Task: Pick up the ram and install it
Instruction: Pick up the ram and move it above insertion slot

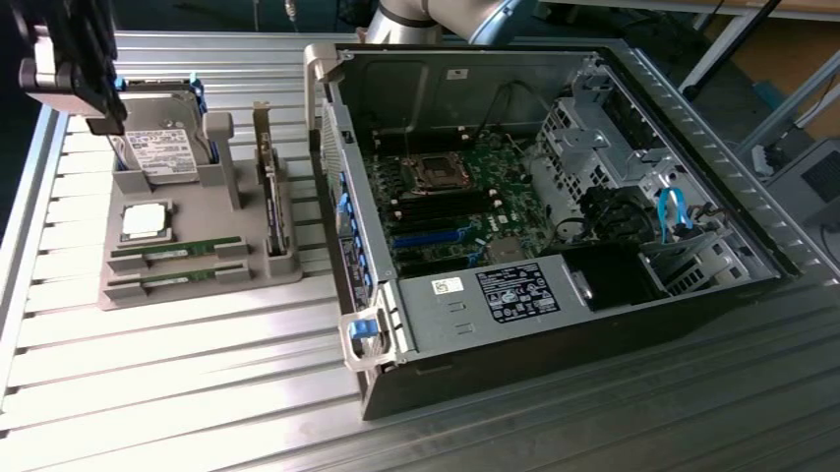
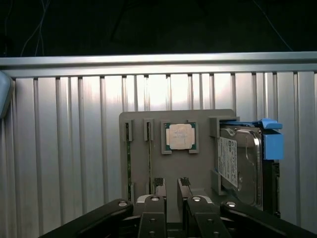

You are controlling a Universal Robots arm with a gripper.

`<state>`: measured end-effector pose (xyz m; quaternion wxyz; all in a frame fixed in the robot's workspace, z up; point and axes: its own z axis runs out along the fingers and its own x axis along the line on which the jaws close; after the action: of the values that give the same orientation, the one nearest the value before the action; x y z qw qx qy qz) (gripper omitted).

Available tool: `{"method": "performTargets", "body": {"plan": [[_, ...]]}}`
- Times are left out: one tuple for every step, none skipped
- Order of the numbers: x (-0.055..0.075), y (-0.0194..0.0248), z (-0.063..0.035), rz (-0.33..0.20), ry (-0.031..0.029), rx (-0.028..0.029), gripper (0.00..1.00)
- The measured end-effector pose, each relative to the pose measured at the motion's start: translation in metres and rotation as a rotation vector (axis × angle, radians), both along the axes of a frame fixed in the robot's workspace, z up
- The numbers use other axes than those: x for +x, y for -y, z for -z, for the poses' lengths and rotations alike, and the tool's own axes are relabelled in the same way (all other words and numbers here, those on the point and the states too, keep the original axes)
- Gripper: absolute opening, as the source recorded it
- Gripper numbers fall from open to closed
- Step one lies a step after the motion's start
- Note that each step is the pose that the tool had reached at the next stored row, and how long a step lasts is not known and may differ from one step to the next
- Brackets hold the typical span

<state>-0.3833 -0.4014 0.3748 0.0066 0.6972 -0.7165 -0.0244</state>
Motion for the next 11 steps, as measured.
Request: {"method": "performTargets", "body": {"plan": [[0.000,0.0017,-0.0001,0.000,-0.0001,0.0000,0.24],[0.000,0.0035,-0.0001,0.000,-0.0001,-0.0001,0.24],[0.000,0.0050,-0.0001,0.000,-0.0002,-0.0001,0.24],[0.000,0.0061,-0.0001,0.000,-0.0002,-0.0001,0.24],[0.000,0.0075,-0.0001,0.000,-0.0002,-0.0001,0.24],[0.000,0.0083,-0.0001,0.000,-0.0002,-0.0001,0.24],[0.000,0.0094,-0.0002,0.000,-0.0003,-0.0001,0.24],[0.000,0.0107,-0.0002,0.000,-0.0002,-0.0001,0.24],[0.000,0.0129,-0.0002,0.000,-0.0002,-0.0001,0.24],[0.000,0.0147,-0.0002,0.000,-0.0003,-0.0001,0.24],[0.000,0.0160,-0.0002,0.000,-0.0003,-0.0001,0.24]]}}
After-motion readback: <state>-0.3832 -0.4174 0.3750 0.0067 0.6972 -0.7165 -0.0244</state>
